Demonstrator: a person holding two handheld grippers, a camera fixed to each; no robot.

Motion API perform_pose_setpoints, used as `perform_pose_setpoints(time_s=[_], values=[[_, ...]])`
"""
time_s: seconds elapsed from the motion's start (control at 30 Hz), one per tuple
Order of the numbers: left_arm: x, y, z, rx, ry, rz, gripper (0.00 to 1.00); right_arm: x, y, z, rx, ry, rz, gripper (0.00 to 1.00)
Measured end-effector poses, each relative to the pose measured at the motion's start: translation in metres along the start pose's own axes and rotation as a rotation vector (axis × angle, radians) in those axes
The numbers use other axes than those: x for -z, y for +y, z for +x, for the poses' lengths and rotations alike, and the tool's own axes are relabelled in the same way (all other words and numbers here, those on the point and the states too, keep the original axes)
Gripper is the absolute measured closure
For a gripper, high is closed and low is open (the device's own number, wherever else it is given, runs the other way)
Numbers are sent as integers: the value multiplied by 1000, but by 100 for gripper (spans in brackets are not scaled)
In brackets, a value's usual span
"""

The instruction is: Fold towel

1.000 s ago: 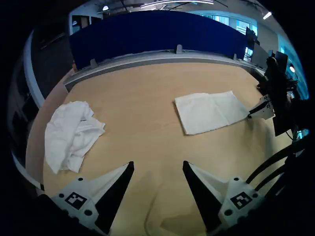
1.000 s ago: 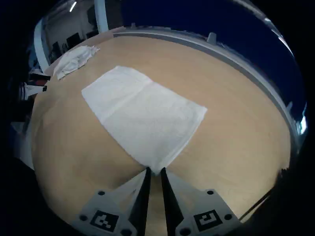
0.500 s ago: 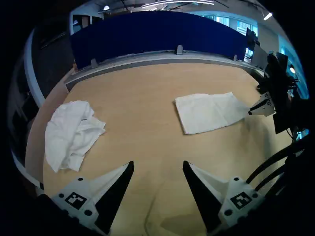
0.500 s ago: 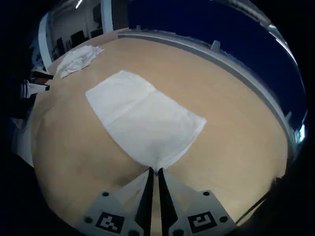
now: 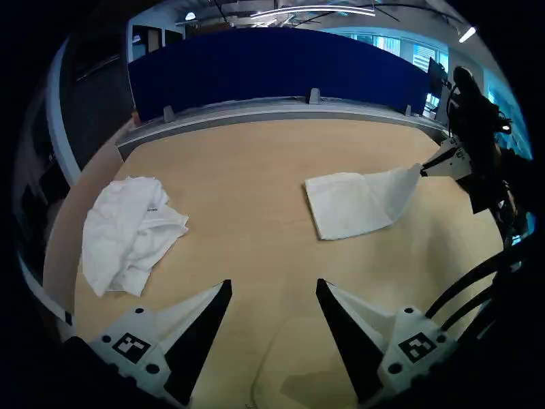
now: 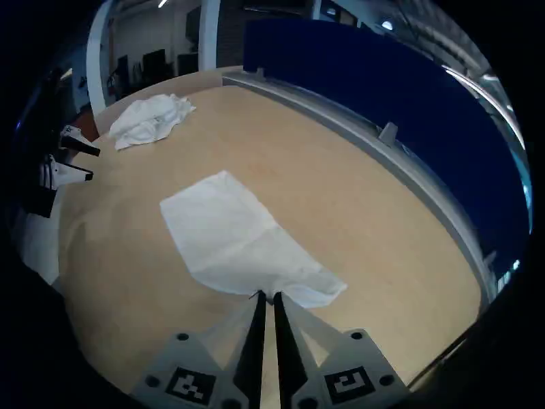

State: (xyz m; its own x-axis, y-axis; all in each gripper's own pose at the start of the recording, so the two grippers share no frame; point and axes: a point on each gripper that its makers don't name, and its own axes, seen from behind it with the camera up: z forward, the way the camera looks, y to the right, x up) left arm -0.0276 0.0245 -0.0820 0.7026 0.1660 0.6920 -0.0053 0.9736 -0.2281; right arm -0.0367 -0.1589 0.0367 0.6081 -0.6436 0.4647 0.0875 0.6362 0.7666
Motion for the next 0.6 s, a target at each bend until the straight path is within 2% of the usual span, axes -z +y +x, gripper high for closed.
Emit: perform_pose_setpoints(time_s=[0.37,0.6], values=[[10,2,2,31,23,-5,8,-7,-12,27,67,1,25,91],[14,-3,3,57,34,16,8,-30,-39,58,132,20,82,91]])
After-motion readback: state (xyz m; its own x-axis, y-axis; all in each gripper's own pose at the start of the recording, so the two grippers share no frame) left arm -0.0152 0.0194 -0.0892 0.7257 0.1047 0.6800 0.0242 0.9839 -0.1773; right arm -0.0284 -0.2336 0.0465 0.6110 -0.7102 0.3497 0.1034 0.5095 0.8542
